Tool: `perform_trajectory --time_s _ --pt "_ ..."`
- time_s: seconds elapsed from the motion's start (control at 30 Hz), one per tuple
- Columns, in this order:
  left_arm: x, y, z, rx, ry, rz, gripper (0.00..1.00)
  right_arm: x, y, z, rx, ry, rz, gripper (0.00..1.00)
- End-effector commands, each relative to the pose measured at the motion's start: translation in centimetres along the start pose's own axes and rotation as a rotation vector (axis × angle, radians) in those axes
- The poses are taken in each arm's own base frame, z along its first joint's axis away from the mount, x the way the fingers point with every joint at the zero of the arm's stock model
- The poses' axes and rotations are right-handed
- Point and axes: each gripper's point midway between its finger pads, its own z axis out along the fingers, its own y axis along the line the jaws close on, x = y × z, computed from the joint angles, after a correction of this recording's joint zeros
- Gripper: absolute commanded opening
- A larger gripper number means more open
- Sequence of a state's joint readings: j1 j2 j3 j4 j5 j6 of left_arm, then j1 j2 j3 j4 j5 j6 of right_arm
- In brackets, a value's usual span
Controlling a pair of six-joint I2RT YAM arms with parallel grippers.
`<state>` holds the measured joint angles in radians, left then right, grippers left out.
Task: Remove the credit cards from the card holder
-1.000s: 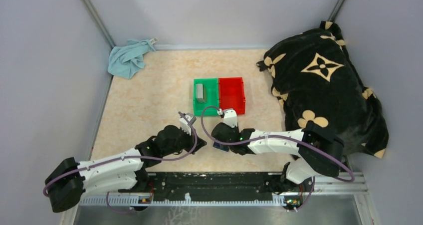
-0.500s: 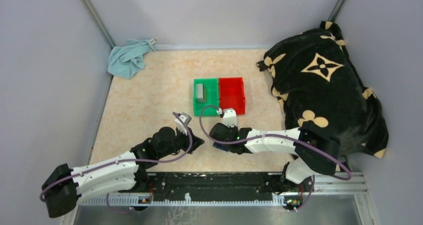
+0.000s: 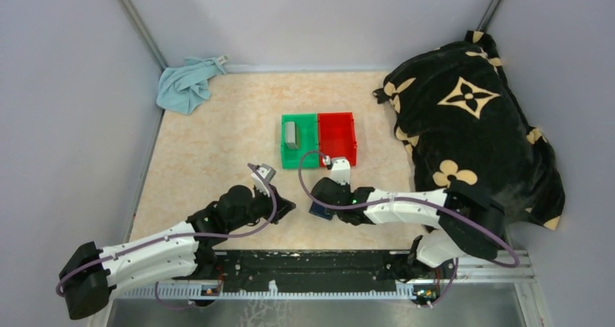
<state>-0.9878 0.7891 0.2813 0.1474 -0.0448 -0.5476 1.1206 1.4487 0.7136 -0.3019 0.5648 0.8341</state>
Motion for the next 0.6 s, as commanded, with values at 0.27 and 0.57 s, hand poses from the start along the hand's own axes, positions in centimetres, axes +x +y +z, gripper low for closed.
perform_trajectory --time_s 0.27,0.57 --pt "-0.3 -2.6 0.4 0.13 0.003 -0.017 0.53 -1.6 2.1 -4.0 -0.402 -0.037 0.272 0.0" --pt "0.5 -4.3 2.8 0.197 0.094 0.025 0.5 -1.7 0.1 -4.9 -0.409 -0.103 0.436 0.0"
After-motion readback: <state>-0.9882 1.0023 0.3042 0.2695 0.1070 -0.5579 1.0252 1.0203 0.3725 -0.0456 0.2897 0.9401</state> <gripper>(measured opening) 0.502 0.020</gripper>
